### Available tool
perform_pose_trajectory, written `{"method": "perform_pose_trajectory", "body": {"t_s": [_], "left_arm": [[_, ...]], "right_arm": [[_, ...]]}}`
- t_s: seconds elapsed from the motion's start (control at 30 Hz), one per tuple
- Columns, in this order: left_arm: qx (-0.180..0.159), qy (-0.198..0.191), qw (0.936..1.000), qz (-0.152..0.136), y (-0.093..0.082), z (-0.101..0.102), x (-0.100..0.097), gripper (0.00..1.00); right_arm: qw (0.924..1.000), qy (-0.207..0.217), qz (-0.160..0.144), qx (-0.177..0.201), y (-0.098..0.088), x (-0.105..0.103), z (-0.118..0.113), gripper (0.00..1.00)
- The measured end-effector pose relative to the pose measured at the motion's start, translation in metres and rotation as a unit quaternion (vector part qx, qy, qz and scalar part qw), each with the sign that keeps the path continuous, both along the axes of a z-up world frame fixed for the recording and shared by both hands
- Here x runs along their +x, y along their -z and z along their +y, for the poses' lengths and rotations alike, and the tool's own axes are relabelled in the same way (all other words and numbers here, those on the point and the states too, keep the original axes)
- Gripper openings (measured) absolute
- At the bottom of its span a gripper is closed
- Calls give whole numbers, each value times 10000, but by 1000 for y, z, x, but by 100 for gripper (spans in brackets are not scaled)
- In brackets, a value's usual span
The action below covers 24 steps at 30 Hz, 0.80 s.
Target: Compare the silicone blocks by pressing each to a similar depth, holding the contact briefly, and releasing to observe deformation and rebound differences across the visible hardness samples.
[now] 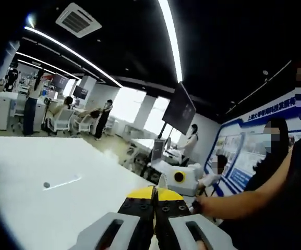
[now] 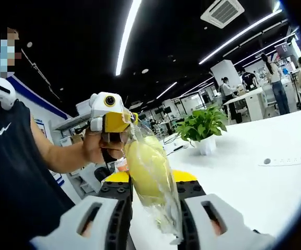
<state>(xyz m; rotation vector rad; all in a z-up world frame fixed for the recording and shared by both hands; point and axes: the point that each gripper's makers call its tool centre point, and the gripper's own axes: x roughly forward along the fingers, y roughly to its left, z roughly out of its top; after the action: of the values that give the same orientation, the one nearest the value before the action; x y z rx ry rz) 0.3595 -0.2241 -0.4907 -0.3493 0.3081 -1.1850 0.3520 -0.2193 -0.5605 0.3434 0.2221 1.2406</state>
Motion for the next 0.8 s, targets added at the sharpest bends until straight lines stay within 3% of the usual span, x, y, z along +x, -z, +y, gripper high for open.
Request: {"method": "perform_pose_trajectory", "body": {"t_s": [0.1, 0.27, 0.47, 0.5, 0.6, 0.8], "left_arm": [[-95, -68, 9999, 43, -2, -3, 1, 0], [-53, 32, 9999, 98, 6, -16, 0, 0], [-25, 13, 9998, 172, 21, -23, 2, 0], [-42, 3, 9998, 188, 23, -25, 3, 0], [-53, -42, 9998, 207, 28, -28, 5, 0], [-194, -297, 9988, 347, 40, -33, 17, 0]], "right_arm": [[9996, 223, -107, -118, 4, 3, -5, 36], [9949, 863, -336, -406, 15, 14, -22, 64], [9818, 1679, -612, -638, 20, 20, -57, 96], [9780, 1811, -613, -837, 26, 19, -66, 96], [9629, 2231, -1102, -1041, 19, 21, -93, 96], [9559, 2498, -941, -1225, 28, 15, -127, 96]]}}
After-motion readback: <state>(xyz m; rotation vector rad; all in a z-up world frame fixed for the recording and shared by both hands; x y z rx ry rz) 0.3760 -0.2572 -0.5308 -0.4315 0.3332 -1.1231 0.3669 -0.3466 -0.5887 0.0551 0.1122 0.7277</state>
